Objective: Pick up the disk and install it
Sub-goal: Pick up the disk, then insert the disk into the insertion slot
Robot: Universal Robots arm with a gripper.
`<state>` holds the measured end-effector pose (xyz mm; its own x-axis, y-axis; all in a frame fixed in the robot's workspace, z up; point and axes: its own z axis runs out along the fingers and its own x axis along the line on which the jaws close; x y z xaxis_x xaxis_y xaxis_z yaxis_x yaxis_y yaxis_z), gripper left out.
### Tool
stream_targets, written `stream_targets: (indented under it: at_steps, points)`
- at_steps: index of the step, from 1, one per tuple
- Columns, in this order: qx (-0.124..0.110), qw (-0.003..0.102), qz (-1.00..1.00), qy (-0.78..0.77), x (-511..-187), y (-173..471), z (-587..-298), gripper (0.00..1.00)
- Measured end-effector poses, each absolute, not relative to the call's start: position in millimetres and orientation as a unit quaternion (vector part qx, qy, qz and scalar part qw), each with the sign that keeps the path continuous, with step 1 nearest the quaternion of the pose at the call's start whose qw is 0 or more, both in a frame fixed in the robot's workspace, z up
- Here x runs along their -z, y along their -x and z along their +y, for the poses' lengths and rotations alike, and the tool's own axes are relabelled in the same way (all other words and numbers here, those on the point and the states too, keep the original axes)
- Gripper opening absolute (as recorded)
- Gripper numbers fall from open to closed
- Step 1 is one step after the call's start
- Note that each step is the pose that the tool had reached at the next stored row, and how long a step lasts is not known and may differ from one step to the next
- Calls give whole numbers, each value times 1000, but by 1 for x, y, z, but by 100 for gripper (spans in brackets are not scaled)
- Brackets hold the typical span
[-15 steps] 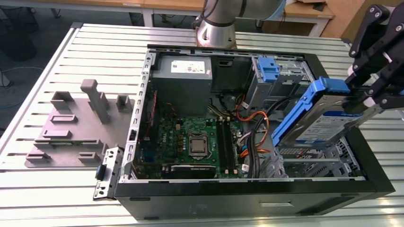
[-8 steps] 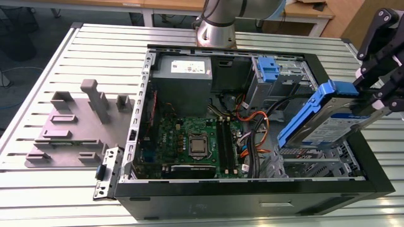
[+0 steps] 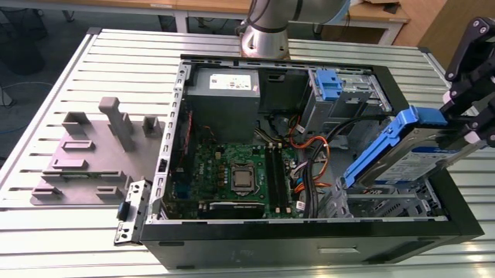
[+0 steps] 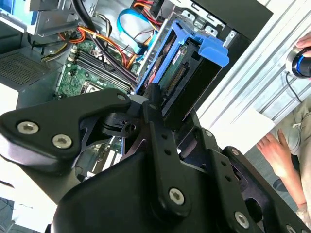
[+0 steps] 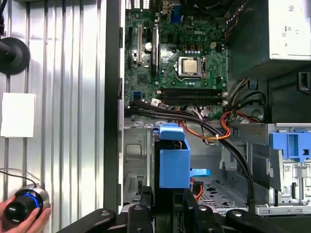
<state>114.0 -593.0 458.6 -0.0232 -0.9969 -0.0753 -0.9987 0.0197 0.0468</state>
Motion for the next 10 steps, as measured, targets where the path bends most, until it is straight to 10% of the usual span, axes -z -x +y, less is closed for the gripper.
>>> stream_targets:
  at_steps: [10]
  points:
    - [-43,11,714,699,-455,-116,-593,35]
